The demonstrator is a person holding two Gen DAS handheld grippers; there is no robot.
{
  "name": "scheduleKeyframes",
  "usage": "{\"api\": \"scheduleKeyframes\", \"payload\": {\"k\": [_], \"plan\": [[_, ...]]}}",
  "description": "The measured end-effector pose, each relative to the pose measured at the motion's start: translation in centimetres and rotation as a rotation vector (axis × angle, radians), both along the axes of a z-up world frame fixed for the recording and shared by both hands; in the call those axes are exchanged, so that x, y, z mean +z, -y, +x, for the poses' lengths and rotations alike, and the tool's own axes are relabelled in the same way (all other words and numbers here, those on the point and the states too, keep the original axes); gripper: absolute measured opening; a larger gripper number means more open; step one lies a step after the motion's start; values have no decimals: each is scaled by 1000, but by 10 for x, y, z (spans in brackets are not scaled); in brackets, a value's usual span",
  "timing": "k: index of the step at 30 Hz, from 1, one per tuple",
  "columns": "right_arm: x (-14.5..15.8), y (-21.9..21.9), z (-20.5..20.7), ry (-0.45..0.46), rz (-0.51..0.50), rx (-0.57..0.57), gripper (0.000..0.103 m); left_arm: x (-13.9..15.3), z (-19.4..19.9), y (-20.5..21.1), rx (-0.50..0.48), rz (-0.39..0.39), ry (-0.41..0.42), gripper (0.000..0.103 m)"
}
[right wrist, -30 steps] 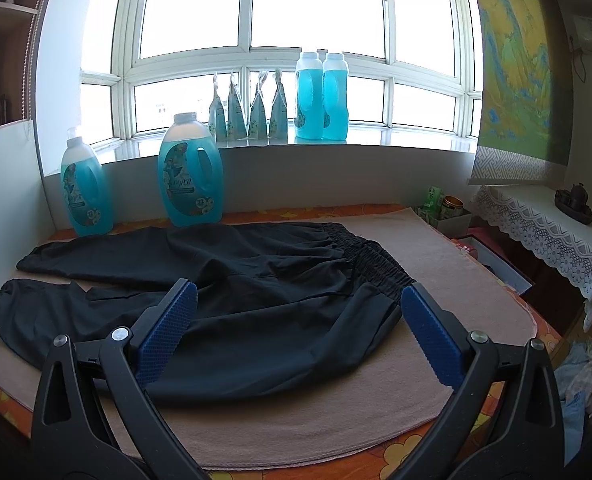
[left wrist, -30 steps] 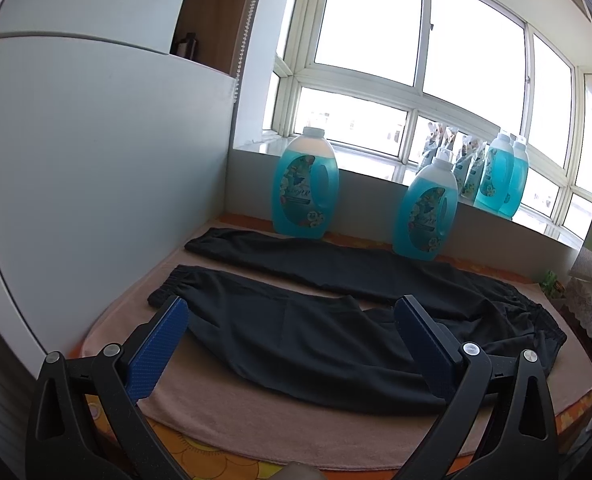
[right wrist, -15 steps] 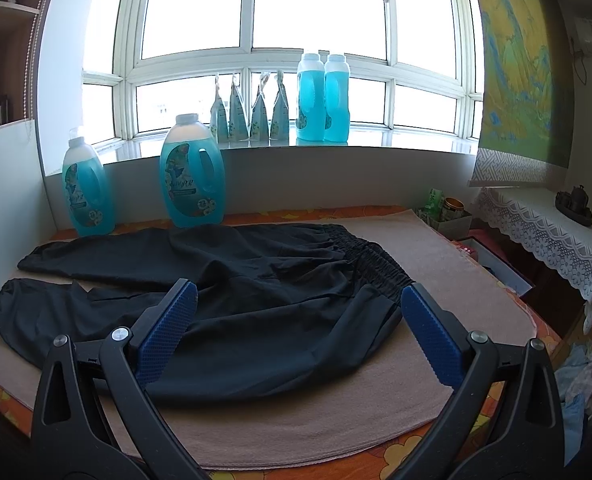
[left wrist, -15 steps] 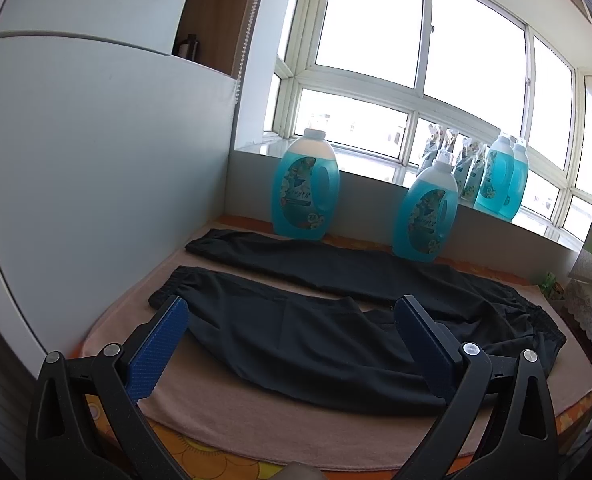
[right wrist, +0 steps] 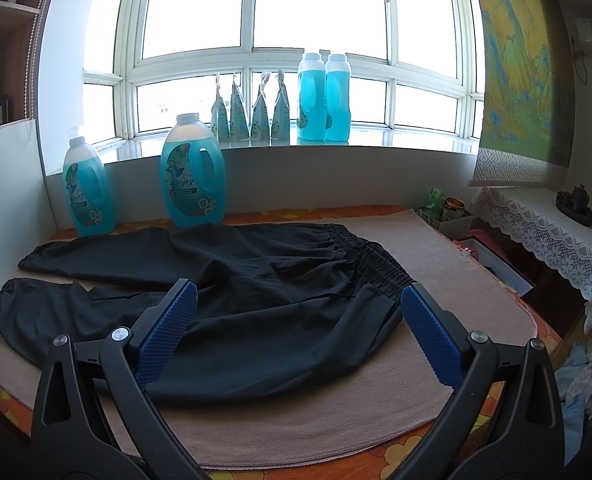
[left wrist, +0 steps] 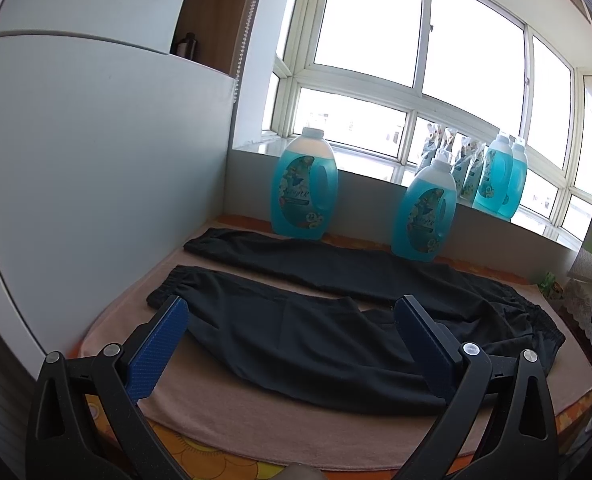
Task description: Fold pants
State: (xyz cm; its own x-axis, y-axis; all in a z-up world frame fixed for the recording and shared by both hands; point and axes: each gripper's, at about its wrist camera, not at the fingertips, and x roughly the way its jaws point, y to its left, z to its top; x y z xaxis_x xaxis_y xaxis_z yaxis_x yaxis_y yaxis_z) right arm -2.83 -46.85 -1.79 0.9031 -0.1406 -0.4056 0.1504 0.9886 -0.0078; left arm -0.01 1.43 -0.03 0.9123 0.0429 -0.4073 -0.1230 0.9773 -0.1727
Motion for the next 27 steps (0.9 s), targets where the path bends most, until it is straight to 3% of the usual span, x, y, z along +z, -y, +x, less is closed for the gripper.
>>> {"api": "scheduleKeyframes", "payload": {"k": [14, 27], "plan": [[0, -1, 1, -4, 1, 3, 103, -1, 3, -3, 12, 0, -13, 102], [5, -5, 10, 21, -32, 72, 103, -9, 10, -24, 63, -2, -33, 102]]}}
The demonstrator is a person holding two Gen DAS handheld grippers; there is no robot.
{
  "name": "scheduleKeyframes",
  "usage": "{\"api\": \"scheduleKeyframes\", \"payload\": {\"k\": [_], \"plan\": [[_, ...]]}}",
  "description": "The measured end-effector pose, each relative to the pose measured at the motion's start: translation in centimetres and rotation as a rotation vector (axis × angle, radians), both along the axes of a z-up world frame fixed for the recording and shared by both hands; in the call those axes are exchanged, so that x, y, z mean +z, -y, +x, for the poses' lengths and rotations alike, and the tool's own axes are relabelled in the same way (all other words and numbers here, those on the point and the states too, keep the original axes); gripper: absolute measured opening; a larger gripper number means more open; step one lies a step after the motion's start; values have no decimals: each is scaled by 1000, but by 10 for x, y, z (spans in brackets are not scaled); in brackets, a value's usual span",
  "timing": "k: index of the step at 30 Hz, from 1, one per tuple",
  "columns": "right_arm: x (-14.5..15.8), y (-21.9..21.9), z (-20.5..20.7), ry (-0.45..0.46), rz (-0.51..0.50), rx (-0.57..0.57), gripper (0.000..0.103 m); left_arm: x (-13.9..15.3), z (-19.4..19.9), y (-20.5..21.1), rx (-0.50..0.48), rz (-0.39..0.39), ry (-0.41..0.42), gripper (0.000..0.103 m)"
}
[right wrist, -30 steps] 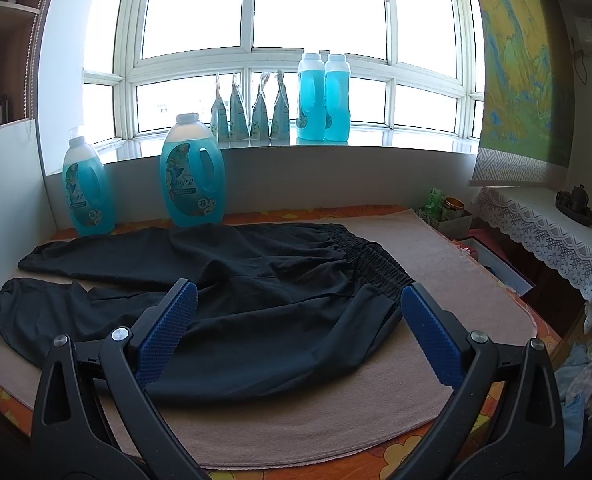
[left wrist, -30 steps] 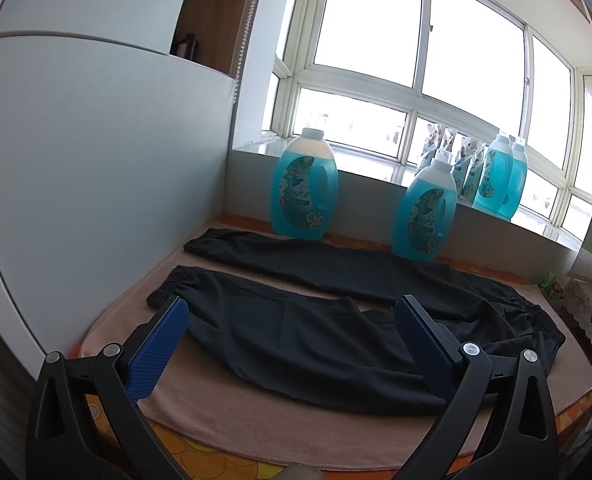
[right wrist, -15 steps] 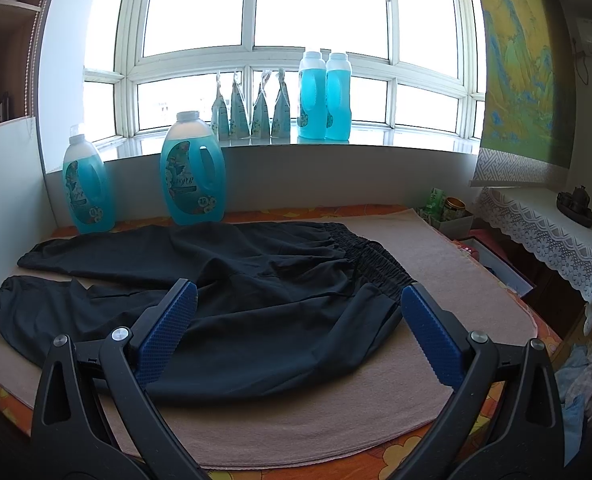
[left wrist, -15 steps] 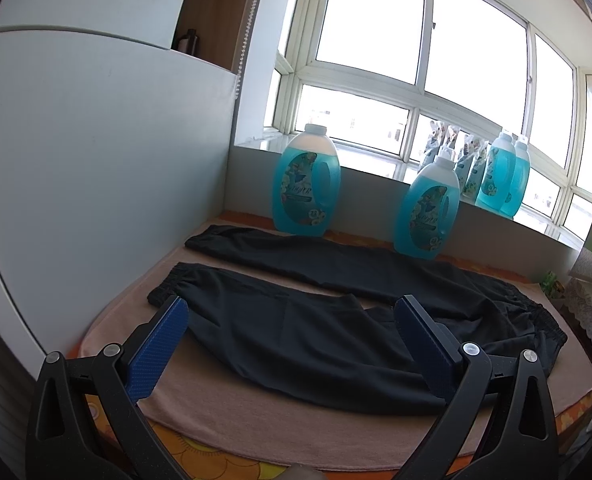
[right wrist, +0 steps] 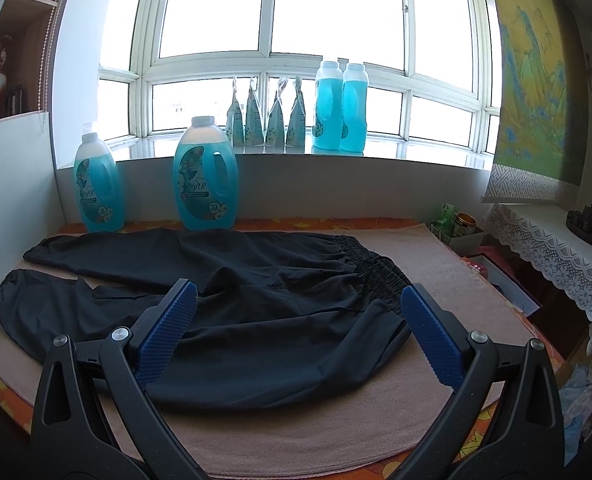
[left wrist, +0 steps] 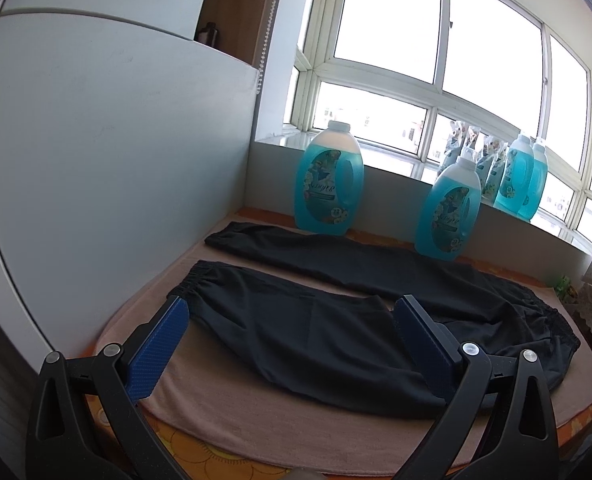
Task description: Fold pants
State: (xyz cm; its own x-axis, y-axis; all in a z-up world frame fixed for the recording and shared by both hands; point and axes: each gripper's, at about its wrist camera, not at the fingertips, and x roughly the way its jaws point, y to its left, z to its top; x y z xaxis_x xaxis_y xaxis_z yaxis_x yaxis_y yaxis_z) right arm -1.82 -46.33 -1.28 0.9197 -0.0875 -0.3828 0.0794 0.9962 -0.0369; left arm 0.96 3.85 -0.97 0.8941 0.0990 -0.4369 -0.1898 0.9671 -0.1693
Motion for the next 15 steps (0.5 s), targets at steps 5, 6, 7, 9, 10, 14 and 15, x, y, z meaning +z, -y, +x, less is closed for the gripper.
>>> {"api": "scheduleKeyframes", "payload": {"k": [5, 6, 7, 9, 10, 14, 15], "plan": [[-1, 2, 14, -13, 10, 48, 101, -4, 7, -17, 30, -5, -12, 101], [-1, 1, 17, -18, 4, 57, 99, -4, 10, -20, 38, -2, -17, 98], [-1, 0, 20, -21, 1, 68, 99, -5, 12, -23, 42, -1, -21, 97], [-1, -1, 25, -27, -3, 90, 99, -7, 18, -28, 41, -3, -27, 96], [0, -3, 29, -30, -7, 99, 98, -7, 21, -29, 37, -3, -32, 94], [1, -8, 43, -39, -17, 139, 93, -13, 35, -37, 22, -1, -63, 84], [0, -11, 44, -36, -18, 164, 93, -14, 38, -39, 21, -2, -71, 83]]}}
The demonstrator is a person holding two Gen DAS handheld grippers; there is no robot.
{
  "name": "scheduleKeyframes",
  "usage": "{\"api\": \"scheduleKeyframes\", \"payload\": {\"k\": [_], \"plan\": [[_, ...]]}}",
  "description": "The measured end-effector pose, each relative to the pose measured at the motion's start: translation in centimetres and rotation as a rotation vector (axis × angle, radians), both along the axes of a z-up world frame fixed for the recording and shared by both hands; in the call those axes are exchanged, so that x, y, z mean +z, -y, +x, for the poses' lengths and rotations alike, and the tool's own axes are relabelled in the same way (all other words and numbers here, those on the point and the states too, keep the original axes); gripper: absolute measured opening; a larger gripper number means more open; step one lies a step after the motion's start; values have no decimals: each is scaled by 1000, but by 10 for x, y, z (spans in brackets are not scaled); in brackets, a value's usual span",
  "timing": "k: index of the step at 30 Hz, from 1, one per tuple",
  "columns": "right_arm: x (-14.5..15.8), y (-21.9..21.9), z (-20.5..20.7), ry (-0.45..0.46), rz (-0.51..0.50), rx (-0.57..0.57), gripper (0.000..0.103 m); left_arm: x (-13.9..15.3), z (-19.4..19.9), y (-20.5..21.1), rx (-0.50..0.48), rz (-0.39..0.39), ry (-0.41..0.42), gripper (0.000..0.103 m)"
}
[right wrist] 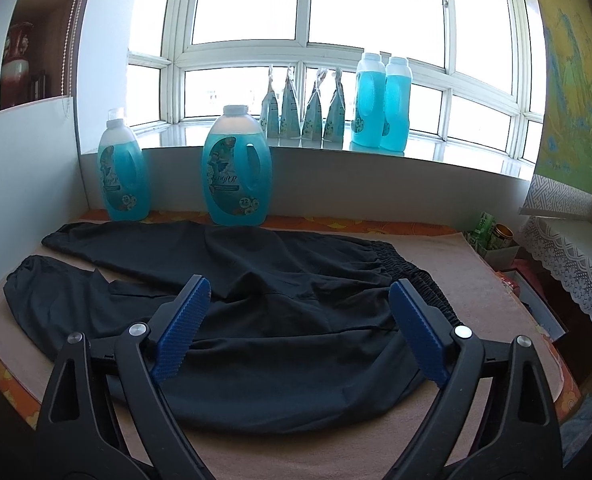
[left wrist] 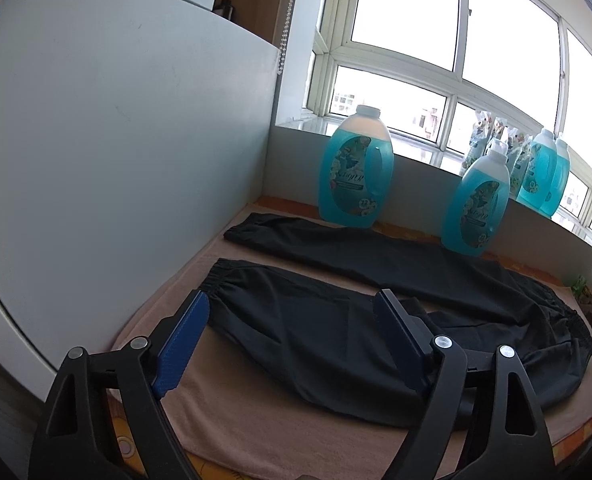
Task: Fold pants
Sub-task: 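Move both tools down toward the waistband of the nearer black pants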
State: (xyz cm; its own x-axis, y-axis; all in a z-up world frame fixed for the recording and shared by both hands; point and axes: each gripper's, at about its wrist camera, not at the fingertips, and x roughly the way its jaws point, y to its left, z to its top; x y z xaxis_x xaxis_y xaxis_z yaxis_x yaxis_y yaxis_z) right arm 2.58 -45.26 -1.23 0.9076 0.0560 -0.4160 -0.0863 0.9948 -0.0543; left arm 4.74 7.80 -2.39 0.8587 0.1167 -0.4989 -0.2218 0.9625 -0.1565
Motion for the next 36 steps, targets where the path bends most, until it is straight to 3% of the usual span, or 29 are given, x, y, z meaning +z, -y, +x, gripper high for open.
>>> {"api": "scheduleKeyframes", "payload": {"k": [7, 15, 18, 23, 28, 36], "plan": [[-16, -24, 10, -33, -55, 130, 90, -21, 17, -29, 11, -42, -74, 64], [-49, -59, 8, -106, -179, 305, 90, -56, 26, -51, 45, -83, -174, 51], [-58, -67, 13, -141, -209, 312, 90, -65, 28, -57, 54, -101, -196, 47], [-56, -62, 38, -171, -197, 311, 76, -61, 38, -59, 46, -86, -196, 43], [-41, -53, 81, -174, -165, 292, 75, -46, 66, -57, 10, -50, -177, 36], [-33, -65, 160, -200, -222, 343, 72, -30, 132, -45, -55, -27, -189, 36]]}}
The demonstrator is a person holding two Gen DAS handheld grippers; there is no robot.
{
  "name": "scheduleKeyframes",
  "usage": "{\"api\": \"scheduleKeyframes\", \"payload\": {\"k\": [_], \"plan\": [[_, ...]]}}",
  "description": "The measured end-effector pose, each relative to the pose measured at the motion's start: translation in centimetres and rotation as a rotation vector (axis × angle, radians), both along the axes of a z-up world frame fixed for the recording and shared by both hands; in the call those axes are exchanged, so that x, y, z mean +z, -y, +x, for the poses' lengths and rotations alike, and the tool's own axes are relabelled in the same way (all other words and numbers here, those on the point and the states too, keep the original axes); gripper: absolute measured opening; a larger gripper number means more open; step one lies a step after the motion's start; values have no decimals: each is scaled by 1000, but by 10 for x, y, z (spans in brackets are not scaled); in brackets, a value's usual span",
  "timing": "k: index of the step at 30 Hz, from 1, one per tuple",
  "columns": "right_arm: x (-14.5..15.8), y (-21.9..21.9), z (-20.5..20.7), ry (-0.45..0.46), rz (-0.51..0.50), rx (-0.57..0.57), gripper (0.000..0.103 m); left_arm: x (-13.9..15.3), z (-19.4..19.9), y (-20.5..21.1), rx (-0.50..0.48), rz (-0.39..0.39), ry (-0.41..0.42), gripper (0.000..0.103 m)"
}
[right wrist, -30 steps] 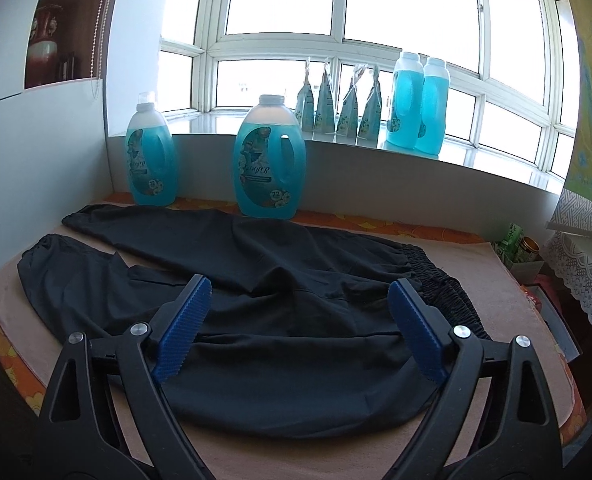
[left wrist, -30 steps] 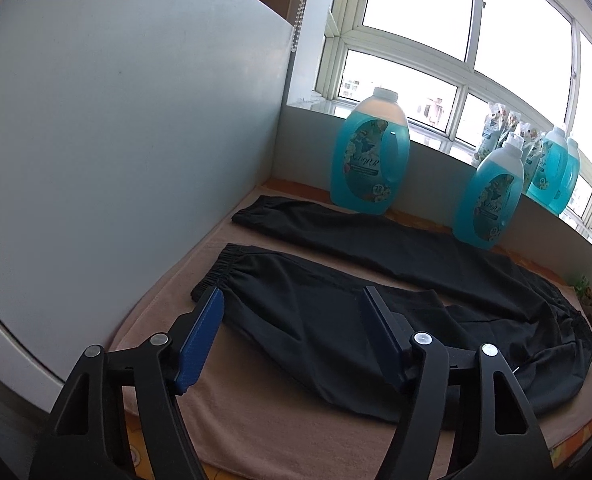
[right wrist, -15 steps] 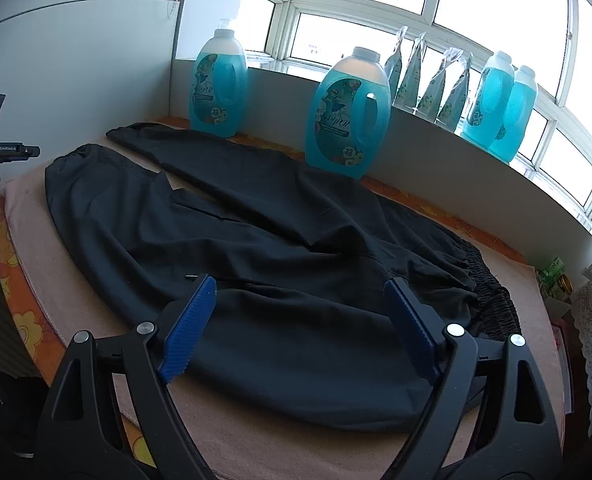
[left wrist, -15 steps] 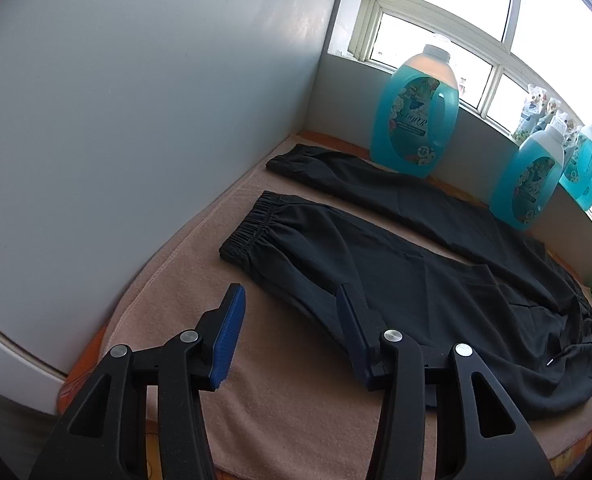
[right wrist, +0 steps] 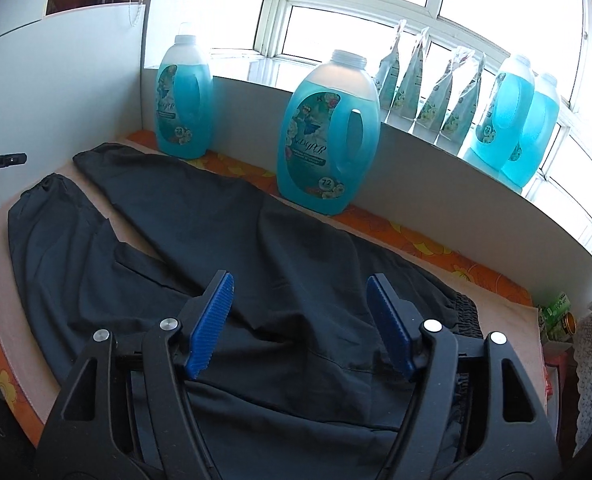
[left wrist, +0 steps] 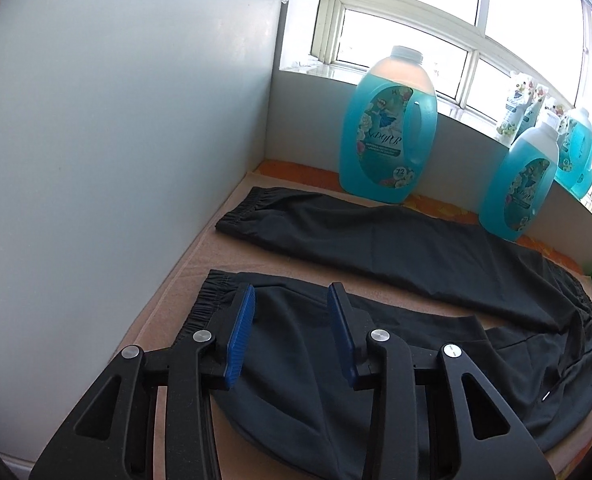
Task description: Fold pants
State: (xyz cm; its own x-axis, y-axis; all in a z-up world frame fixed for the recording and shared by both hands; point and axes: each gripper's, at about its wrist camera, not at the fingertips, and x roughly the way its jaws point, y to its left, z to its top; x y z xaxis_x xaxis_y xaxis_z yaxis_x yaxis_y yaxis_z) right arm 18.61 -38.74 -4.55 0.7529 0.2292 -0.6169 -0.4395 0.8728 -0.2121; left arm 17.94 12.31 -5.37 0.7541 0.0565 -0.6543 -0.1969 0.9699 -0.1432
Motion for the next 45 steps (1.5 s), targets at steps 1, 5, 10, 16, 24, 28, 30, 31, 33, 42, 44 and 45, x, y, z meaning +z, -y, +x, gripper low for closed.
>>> {"api": "scheduleKeyframes", "payload": {"k": [1, 5, 10, 16, 24, 28, 30, 31, 33, 42, 44, 45], "plan": [[-2, -3, 12, -12, -4, 9, 72, 1, 9, 1, -6, -8, -6, 36], [-8, -16, 60, -26, -59, 28, 72, 3, 48, 2, -7, 0, -41, 36], [-28, -26, 114, -72, -70, 71, 72, 0, 101, -6, 31, -21, -96, 36], [-59, -32, 165, -136, -90, 124, 73, -20, 165, -26, 91, -118, -211, 48], [-79, -36, 196, -161, -69, 209, 82, -53, 221, -44, 194, -215, -297, 52], [-87, -41, 214, -179, -64, 242, 82, -68, 239, -45, 204, -222, -338, 53], [-92, -43, 224, -193, -59, 244, 82, -73, 244, -46, 215, -208, -349, 53], [-95, -43, 228, -191, -48, 244, 82, -76, 247, -47, 219, -210, -353, 53], [-101, -44, 236, -208, -43, 248, 82, -81, 250, -52, 242, -210, -361, 55], [-123, -56, 244, -224, -80, 289, 82, -88, 276, -61, 323, -259, -350, 60], [-127, -57, 246, -230, -83, 283, 82, -94, 285, -58, 338, -239, -384, 63], [-129, -56, 247, -234, -81, 281, 82, -99, 288, -58, 347, -232, -405, 63]]}}
